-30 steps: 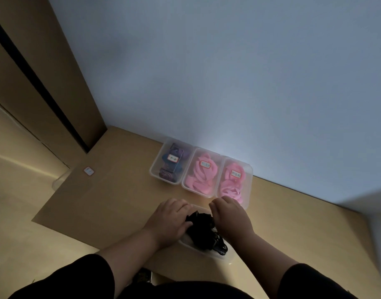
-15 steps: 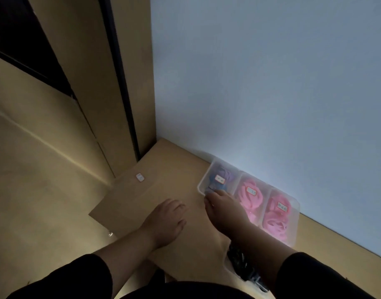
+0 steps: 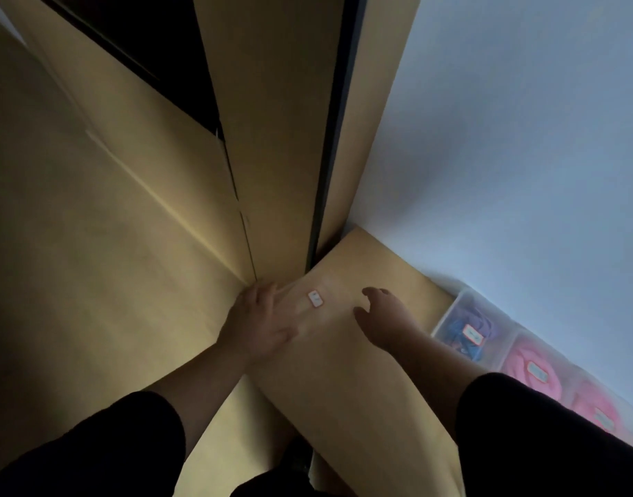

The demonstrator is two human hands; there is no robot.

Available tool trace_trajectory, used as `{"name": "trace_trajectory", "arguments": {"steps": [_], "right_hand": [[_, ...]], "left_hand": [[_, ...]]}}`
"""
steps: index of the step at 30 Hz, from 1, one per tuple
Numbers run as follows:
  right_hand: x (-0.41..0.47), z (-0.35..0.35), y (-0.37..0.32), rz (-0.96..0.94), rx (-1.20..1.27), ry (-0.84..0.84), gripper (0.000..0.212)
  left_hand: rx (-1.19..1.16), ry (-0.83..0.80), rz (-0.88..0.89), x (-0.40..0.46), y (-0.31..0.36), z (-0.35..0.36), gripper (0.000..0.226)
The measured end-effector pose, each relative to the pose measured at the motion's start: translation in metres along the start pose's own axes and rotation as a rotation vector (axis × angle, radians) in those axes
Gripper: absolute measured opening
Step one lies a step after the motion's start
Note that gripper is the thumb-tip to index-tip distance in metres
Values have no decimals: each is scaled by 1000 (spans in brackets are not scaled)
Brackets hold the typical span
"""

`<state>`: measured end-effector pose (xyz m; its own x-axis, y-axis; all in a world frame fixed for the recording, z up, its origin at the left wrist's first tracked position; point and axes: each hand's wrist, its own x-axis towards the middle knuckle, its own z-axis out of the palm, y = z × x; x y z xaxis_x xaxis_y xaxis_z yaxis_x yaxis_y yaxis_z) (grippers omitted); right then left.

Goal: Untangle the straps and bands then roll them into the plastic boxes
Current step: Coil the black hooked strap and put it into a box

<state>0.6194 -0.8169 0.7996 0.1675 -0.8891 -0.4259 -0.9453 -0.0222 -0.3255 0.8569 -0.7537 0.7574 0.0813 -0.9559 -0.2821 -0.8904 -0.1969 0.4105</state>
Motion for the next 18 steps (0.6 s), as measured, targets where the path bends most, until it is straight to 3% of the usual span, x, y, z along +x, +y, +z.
{"name": "trace_trajectory", "arguments": {"steps": [5, 8, 12, 18], "right_hand": [[28, 11, -12, 59, 59, -111, 53], [33, 18, -15, 41, 40, -111, 49], [36, 20, -16, 129, 153, -115, 61], [25, 14, -2, 182, 217, -46, 23]], "left_hand": [[-138, -128, -111, 12, -14, 19, 122], [-124, -164, -123, 14, -14, 27, 120], [-97, -159, -74, 10, -12, 33, 108], [-19, -125, -28, 4, -2, 32, 108]]}}
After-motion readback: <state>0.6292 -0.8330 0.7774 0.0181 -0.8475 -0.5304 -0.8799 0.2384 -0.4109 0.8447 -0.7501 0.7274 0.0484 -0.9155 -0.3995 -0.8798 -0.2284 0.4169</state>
